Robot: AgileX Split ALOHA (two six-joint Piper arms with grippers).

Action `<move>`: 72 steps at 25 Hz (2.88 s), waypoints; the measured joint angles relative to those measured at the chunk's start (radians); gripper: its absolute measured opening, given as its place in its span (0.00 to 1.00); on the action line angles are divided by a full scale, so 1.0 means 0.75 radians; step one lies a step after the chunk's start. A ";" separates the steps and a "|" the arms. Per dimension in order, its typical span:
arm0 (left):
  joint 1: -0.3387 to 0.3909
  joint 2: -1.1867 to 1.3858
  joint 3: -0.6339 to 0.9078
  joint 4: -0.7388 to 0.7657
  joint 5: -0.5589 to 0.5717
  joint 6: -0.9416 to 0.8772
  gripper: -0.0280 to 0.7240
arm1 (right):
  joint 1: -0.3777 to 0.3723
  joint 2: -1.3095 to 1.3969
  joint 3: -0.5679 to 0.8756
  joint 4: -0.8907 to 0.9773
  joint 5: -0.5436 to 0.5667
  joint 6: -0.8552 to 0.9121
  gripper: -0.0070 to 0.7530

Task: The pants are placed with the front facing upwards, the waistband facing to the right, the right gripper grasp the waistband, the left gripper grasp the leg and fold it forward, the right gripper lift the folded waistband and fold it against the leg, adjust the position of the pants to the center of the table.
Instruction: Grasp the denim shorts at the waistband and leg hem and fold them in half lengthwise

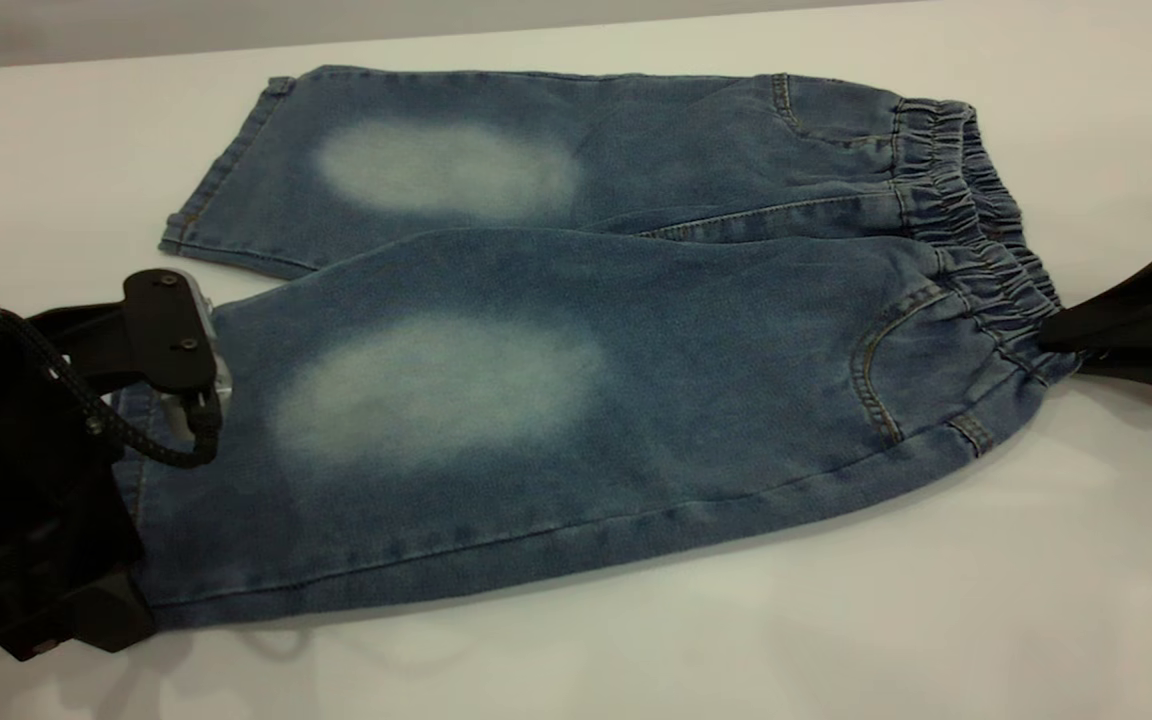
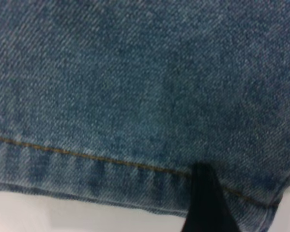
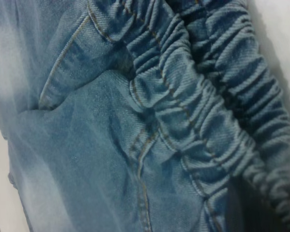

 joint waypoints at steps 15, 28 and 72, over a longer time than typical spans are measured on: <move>0.000 0.033 -0.002 0.029 0.003 0.001 0.12 | 0.000 0.004 0.003 -0.001 0.120 -0.001 0.06; 0.000 -0.228 0.031 0.029 0.168 0.000 0.12 | -0.006 -0.021 0.229 0.000 0.187 0.000 0.06; 0.111 -0.101 -0.516 0.096 -0.629 0.071 0.12 | -0.119 -0.291 0.080 -0.006 0.344 0.034 0.06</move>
